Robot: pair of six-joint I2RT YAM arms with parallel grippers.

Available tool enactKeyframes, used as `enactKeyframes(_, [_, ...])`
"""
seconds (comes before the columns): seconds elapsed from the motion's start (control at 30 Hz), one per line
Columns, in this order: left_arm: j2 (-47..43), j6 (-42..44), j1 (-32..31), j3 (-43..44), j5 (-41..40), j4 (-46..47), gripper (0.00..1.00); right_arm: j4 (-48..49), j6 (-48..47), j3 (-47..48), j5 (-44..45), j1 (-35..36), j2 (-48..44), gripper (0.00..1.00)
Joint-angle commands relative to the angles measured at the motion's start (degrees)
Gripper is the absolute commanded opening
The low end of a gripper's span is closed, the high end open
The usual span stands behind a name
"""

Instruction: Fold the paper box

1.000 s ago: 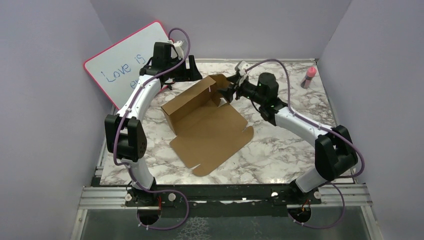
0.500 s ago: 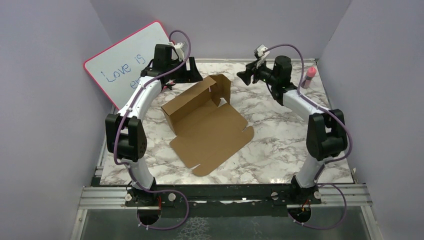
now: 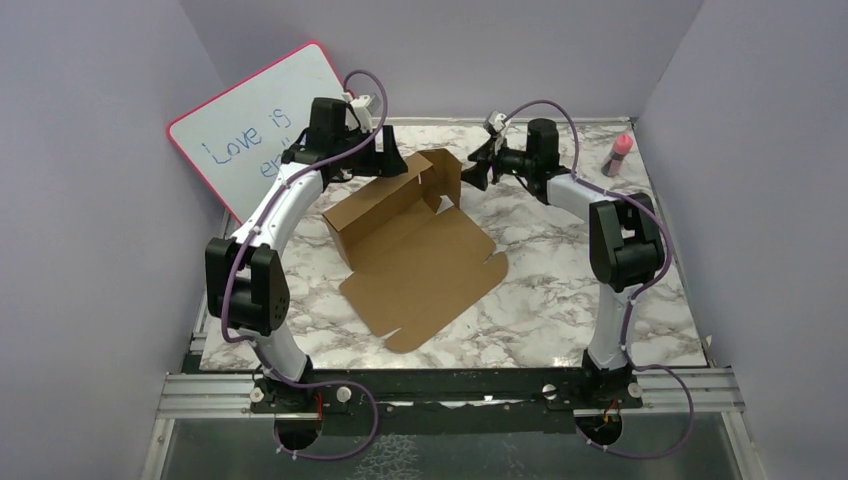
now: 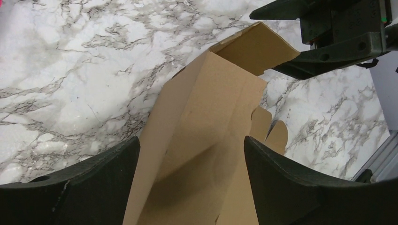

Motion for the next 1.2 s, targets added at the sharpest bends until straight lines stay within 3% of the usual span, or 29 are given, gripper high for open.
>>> enactKeyframes(0.0, [-4.5,4.1,-2.4,-2.9,-5.1,1.3,0.83,1.2,-0.4,1.2,-11.0,0.3,1.1,0.67])
enactKeyframes(0.27, [-4.5,7.4,-4.1,-4.3,-9.2,1.4,0.85,3.3,0.7,2.8,-14.7,1.3,3.7,0.68])
enactKeyframes(1.17, [0.8,8.6,-4.3,-3.2,-0.5,1.1,0.71,13.9,3.7,2.0,-13.6,7.8,7.6,0.59])
